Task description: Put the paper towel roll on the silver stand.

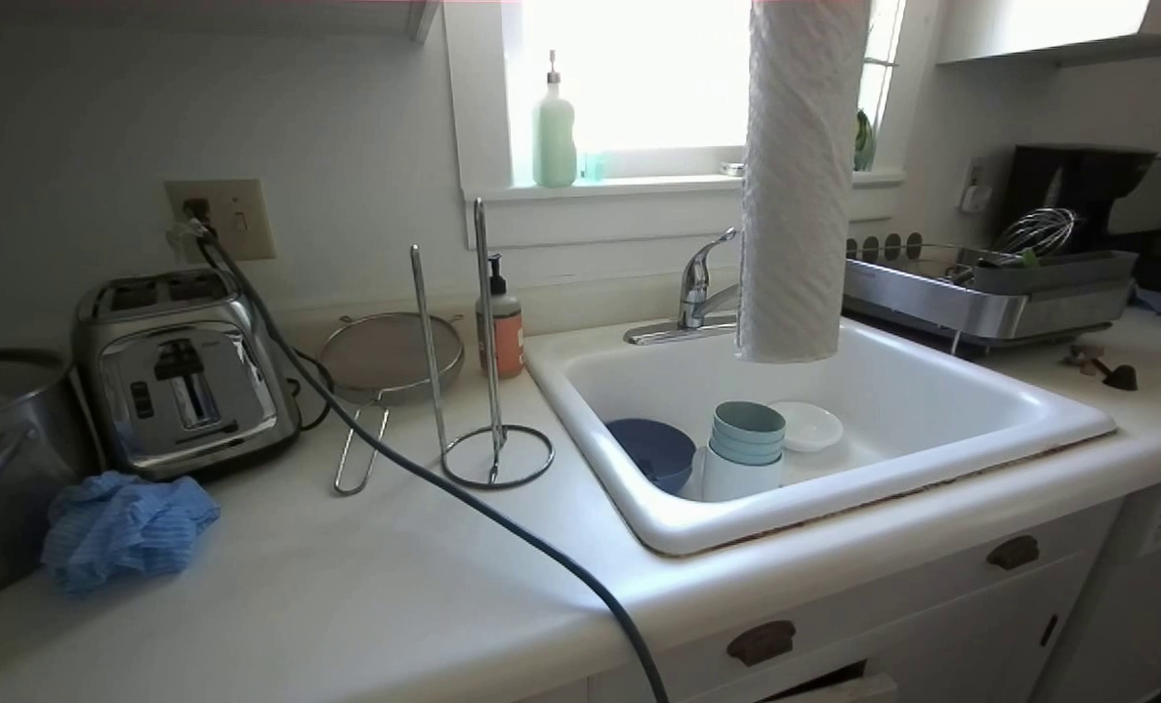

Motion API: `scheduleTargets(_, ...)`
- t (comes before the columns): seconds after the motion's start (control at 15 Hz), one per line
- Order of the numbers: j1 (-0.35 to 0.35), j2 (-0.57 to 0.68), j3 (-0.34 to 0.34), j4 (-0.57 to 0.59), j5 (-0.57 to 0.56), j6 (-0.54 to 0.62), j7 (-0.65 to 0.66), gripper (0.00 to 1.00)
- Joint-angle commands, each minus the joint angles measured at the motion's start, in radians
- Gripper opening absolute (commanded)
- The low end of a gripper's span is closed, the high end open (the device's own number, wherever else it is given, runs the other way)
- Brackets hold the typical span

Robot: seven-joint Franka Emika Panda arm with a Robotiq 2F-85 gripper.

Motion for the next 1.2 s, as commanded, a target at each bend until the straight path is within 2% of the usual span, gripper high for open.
scheduleTargets(0.0,-0.04,0.011,-0.003,0.073,-0.017,0.0,0.011,0.0)
scheduleTargets(0.2,-0.118,0.004,-0.017,0.139,-0.003,0.016,0.038,0.0)
scheduleTargets(0.27,-0.145,-0.019,-0.027,0.122,-0.016,0.031,0.037,0.0)
scheduleTargets(0.33,-0.178,-0.057,-0.028,0.063,-0.007,0.085,0.047,0.0)
scheduleTargets(0.4,-0.203,-0.039,-0.028,0.098,-0.007,0.106,0.057,0.0)
scheduleTargets(0.6,-0.259,-0.033,-0.026,0.098,-0.019,0.232,0.102,0.0)
scheduleTargets(0.93,-0.284,0.008,-0.03,0.09,-0.043,0.449,0.191,0.0)
scheduleTargets(1.13,-0.285,0.039,-0.021,0.089,-0.03,0.491,0.212,0.0)
